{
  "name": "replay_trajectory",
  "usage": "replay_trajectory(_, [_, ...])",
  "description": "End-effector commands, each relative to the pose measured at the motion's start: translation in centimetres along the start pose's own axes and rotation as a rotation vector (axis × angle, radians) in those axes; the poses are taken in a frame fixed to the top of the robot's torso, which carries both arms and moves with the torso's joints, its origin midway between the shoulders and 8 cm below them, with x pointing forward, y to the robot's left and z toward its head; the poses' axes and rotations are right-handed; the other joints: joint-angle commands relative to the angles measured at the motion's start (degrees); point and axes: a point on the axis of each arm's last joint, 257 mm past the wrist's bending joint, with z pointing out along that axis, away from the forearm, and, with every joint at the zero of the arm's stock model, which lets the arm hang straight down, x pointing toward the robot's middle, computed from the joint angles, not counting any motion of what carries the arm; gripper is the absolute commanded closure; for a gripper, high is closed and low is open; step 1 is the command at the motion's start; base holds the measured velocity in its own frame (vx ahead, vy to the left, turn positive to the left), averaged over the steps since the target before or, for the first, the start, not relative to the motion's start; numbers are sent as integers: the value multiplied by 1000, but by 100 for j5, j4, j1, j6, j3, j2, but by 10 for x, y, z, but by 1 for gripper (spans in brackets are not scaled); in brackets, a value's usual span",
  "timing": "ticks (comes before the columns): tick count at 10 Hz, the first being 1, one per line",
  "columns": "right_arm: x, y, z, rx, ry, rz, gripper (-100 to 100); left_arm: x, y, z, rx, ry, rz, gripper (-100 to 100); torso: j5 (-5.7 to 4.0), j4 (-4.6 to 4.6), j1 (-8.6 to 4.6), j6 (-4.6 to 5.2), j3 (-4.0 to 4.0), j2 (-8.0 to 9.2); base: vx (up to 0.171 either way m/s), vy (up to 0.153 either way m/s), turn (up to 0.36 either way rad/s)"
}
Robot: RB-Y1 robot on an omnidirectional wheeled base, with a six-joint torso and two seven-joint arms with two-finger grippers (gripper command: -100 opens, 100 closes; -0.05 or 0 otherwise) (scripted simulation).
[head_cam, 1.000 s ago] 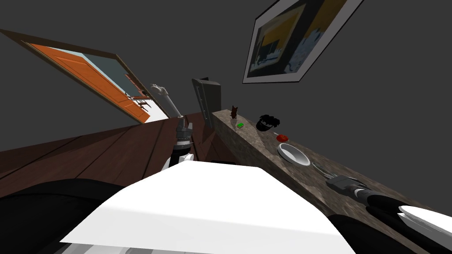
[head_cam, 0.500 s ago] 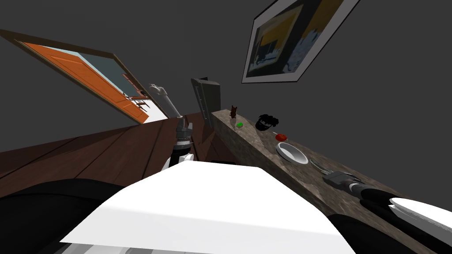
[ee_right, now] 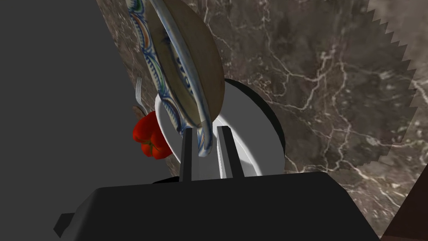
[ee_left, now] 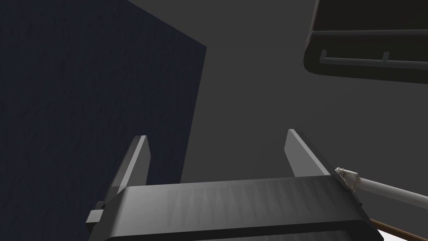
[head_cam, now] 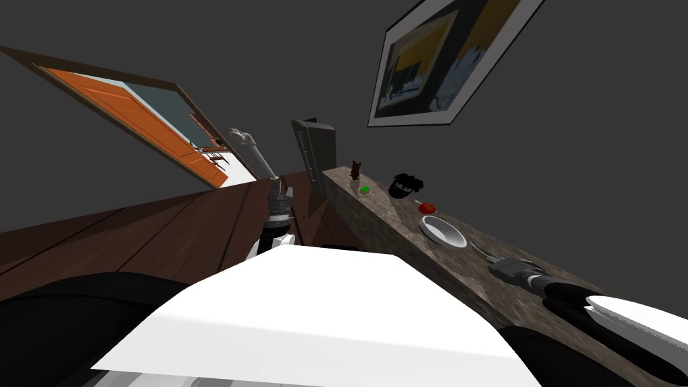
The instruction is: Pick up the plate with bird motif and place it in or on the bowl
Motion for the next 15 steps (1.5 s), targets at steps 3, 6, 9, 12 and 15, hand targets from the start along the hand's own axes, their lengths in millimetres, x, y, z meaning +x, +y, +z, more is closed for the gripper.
replay_trajectory(3, [-7, -5, 2, 6, -9, -3, 100, 0, 0, 0, 0, 0, 0, 0, 2, 1, 2, 2, 2, 3, -30, 6, 3])
replay_trajectory(6, [-7, -5, 2, 6, -9, -3, 100, 0, 0, 0, 0, 0, 0, 0, 6, 0, 8, -1, -1, -3, -8, 10, 8])
replay_trajectory(9, [-7, -5, 2, 6, -9, -3, 100, 0, 0, 0, 0, 0, 0, 0, 8, 0, 5, 0, -3, -6, -4, 1, -7])
replay_trajectory(12, [-14, -9, 4, 12, -16, -5, 100, 0, 0, 0, 0, 0, 0, 0, 10, 2, 9, -2, 0, -3, -17, 5, -3])
replay_trajectory(15, [-14, -9, 4, 12, -16, -5, 100, 0, 0, 0, 0, 0, 0, 0, 15, 1, 15, 0, -2, -6, -3, 10, 10])
